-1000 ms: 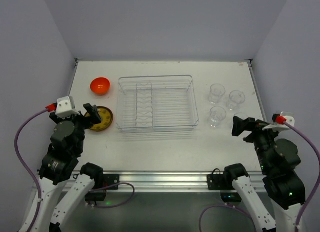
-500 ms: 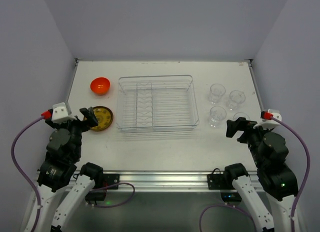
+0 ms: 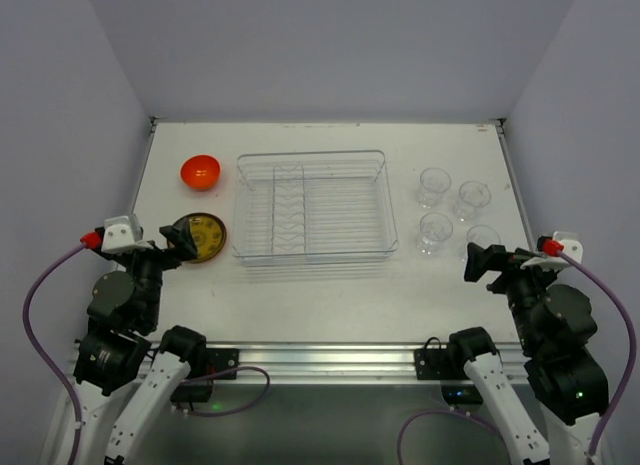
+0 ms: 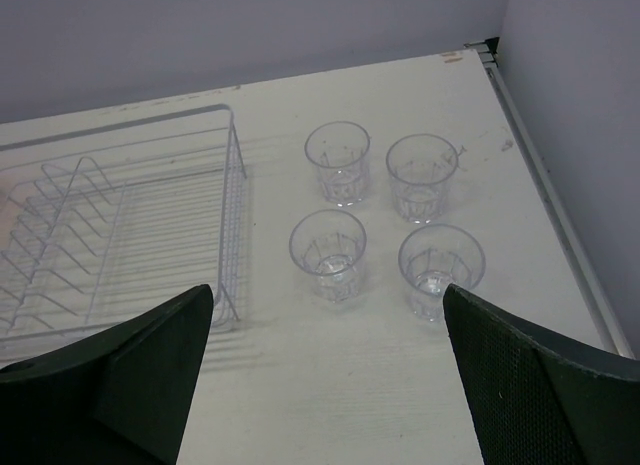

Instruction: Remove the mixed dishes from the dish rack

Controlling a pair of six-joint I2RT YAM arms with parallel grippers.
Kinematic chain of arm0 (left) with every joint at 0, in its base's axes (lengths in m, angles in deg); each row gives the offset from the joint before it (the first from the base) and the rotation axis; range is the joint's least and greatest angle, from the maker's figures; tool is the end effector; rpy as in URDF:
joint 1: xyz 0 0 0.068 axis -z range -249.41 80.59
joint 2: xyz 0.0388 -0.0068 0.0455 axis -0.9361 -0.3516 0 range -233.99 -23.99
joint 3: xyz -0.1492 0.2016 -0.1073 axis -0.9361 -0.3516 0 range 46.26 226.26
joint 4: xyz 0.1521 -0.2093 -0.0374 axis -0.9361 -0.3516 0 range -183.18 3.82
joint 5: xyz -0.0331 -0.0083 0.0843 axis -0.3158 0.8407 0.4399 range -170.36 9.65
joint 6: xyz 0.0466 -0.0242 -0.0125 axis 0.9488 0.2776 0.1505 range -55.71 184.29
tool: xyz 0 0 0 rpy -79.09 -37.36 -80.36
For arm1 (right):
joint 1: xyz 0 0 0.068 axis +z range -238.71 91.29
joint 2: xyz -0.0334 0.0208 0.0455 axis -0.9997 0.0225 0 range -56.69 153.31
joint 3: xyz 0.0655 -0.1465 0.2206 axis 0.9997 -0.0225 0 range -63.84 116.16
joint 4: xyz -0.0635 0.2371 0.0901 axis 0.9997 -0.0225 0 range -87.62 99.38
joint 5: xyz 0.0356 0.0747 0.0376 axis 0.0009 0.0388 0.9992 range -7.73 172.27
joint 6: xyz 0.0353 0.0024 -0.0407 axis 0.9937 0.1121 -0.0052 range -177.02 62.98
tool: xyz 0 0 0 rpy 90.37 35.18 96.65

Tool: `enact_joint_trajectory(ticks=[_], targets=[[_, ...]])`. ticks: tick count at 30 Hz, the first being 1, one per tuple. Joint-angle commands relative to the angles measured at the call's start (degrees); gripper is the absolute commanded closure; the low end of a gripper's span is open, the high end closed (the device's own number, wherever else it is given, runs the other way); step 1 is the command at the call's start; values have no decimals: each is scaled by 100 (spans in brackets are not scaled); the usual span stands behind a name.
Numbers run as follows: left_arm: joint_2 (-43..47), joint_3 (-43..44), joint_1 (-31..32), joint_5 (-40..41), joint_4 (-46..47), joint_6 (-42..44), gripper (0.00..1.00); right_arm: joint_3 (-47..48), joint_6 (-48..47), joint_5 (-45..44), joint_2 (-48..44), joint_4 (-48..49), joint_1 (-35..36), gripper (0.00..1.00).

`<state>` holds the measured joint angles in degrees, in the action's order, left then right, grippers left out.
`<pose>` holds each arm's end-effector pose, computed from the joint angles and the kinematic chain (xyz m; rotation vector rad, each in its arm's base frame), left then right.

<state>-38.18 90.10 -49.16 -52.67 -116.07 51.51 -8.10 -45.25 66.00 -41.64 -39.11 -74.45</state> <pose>0.0554 -0.0027 0.3510 -0.2747 1.5509 -0.0716 0.0207 -0.0050 0.3726 0.1740 1.6934 0.0967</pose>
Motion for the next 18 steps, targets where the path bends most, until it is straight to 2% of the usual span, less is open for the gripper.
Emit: enact_joint_trajectory(ticks=[1,4,6,9,11,18], targets=[[31,248,-39,-185,-165,118,0,322,-281,133,-89,-72,6,1],[127,-31,-39,-140,43,-67,0,-96,-158,98,-378,215,6,1],[58,2,-39,-507,80,29,0,-257,-26,403,-467,375,6,1],[5,151,-39,-334,-122,-58,0,-432,237,494,-538,480,6,1],[40,265,-39,-412,-219,-6,0,-311,238,844,-451,446,6,1],[199,476,-39,-361,-219,188,0,-108,361,837,-249,228,15,1]])
